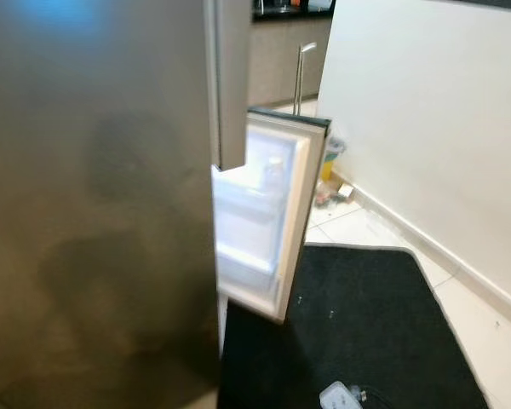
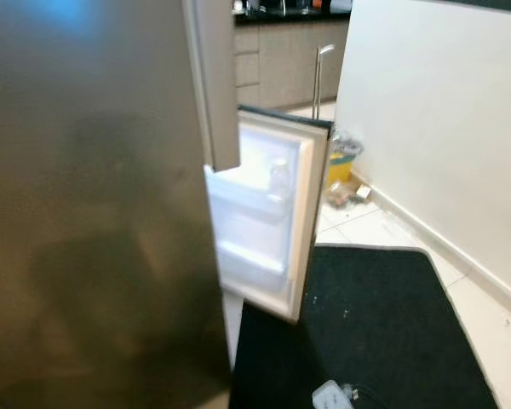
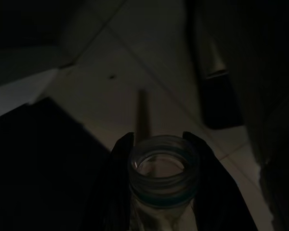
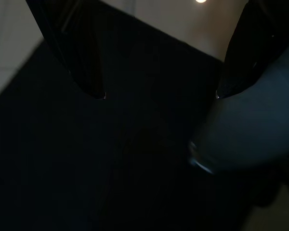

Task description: Restocking fridge

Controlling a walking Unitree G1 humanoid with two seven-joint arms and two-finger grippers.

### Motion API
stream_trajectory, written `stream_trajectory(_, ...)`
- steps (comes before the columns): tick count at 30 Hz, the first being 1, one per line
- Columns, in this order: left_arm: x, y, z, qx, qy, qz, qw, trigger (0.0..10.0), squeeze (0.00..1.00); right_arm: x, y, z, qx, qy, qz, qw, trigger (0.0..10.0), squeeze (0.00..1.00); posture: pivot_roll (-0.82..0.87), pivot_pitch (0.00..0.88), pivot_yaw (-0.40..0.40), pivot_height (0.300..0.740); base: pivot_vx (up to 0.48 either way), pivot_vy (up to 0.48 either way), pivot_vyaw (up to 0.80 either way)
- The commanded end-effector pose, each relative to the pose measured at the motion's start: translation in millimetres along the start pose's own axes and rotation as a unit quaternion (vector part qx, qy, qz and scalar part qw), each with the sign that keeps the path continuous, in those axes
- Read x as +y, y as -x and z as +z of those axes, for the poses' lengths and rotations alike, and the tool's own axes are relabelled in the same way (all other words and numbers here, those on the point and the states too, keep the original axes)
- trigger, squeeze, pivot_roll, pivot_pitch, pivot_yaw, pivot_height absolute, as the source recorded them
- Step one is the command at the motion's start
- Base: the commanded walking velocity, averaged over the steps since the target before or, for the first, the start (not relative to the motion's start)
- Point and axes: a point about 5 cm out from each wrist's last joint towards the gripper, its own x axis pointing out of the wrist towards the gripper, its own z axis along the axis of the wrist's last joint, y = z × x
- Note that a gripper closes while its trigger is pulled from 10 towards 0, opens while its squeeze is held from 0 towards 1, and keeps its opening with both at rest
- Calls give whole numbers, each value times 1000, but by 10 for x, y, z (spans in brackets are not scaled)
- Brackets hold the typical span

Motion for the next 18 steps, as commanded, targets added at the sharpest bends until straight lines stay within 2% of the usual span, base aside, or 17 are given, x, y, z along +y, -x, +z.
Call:
stream_trajectory(1, -65, -7, 316, -60, 1, -16, 998, 10000, 0, 48, -6, -14, 6, 4, 6, 1000, 10000, 0, -32, 0, -19, 740, 0, -472, 0)
stream_trajectory(18, -74, -8, 290, -57, -1, -18, 998, 10000, 0, 21, -2, -20, 10, 8, 3, 1000, 10000, 0, -34, 0, -17, 740, 0, -472, 0)
